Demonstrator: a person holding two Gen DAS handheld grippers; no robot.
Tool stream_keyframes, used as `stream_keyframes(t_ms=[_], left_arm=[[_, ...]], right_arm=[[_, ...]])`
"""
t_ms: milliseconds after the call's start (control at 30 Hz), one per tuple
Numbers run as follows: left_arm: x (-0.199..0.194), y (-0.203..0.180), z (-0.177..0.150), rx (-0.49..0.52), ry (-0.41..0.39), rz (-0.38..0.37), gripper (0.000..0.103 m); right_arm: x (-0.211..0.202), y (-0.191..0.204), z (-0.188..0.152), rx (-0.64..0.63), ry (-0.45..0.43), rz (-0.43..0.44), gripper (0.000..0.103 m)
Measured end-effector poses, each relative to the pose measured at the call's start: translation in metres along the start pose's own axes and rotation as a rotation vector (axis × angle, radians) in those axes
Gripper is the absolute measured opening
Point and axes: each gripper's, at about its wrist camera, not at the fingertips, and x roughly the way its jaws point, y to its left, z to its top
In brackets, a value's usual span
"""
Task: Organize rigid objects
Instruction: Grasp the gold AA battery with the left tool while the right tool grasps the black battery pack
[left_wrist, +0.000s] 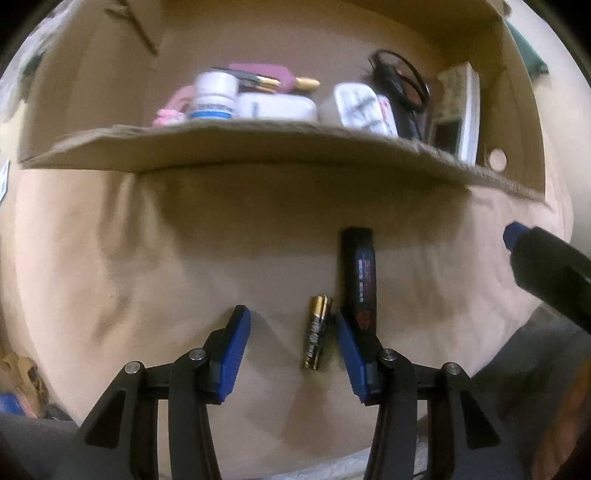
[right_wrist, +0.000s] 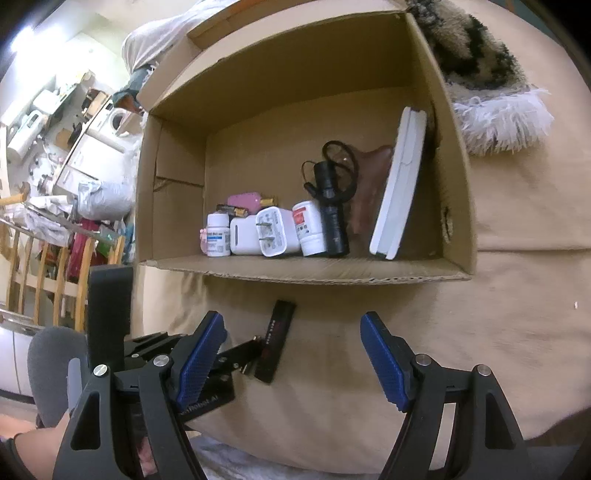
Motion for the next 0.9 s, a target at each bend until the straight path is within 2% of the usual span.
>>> stream_keyframes(t_ms=[67,100,133,200,367,533,567,600,633,800,900], left_arm=[[0.003,-0.005,0.001,0.027,0.002,0.023,0.044],[0.005,-0.008,0.000,0.042,0.006,0.044,0.041],[0.007,-0.011,-0.002,0.054,0.004,0.067,0.027],[0.009,-0.016,-0.003,0.071,0.002,0.098,0.009],[0.005,-0.007,0.001,0.029,0.004,0.073,0.009],[-0.010,0.013,0.001,-0.054,-0.050,0.107,0.009],[-0.015,0.017,0.000,-0.072,-0.072,0.125,0.009],[-0.021,0.024,-0.001,-0.086,-0.086,0.137,0.009],[-0.024,0.028,-0.001,-0.102,-0.098,0.145,0.009],[-0.031,0.040,-0.002,-0.156,-0.100,0.142,0.009],[-0.028,0.047,-0.005,-0.160,-0.103,0.140,0.009]], right_arm=[[0.002,0.001,0.000,-0.004,0.008,-0.003,0.081],[0.002,0.001,-0.001,-0.004,0.010,-0.005,0.081],[0.003,0.001,-0.001,-0.004,0.011,-0.007,0.081],[0.004,0.000,-0.001,-0.001,0.019,-0.013,0.081],[0.017,-0.003,-0.002,0.020,0.074,-0.040,0.081],[0.038,0.002,-0.002,0.041,0.140,-0.033,0.079],[0.042,0.004,-0.001,0.046,0.160,-0.017,0.071],[0.048,0.006,0.000,0.055,0.181,0.007,0.055],[0.054,0.008,0.001,0.060,0.199,0.013,0.049],[0.086,0.018,0.001,0.029,0.276,-0.078,0.048],[0.095,0.027,-0.001,-0.024,0.289,-0.133,0.048]])
